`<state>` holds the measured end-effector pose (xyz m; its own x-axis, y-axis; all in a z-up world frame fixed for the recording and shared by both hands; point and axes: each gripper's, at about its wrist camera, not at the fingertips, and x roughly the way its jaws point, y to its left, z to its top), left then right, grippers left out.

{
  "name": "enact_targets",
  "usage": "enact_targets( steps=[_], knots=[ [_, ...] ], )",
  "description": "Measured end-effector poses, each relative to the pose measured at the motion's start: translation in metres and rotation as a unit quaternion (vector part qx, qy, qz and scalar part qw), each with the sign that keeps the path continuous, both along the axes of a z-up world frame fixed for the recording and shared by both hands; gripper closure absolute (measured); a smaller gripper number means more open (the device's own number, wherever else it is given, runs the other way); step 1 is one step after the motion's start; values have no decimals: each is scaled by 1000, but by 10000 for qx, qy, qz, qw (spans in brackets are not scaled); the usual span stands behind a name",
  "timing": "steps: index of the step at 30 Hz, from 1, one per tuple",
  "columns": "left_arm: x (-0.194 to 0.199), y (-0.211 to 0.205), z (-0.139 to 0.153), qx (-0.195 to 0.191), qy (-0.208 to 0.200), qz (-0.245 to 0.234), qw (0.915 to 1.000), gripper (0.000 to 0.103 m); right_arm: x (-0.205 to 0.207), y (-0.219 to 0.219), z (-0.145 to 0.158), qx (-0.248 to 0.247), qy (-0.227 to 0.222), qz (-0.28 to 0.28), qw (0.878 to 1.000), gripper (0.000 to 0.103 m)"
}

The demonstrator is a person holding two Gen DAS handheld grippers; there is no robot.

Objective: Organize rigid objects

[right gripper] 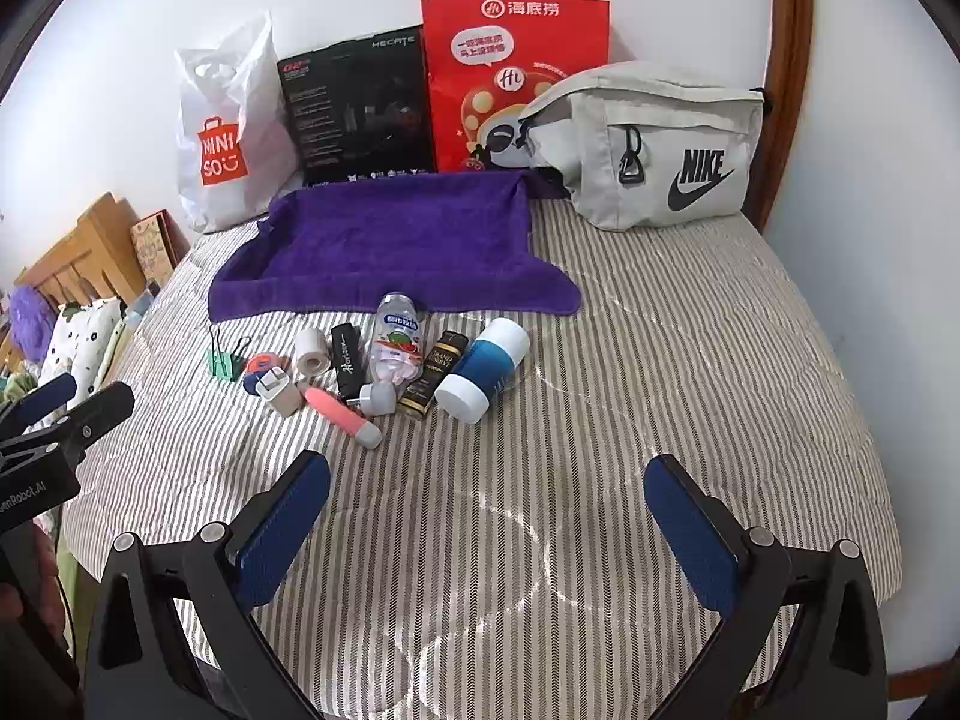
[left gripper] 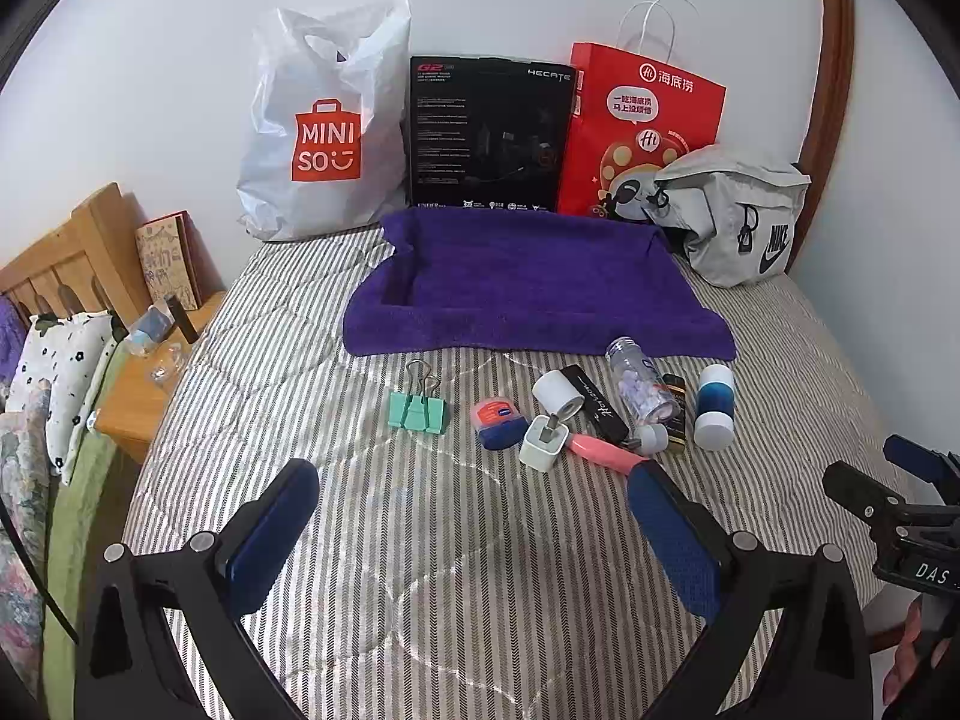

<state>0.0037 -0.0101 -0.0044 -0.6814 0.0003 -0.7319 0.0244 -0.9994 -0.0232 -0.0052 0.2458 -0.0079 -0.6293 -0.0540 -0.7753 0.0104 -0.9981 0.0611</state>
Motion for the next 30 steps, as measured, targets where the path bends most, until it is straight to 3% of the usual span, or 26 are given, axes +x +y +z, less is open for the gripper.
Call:
enact_targets(
  steps=[30],
  knots=[
    [4,-2,6,-55,27,27,10000,0,2,-1,2,-4,-33,8,10000,0]
  ],
)
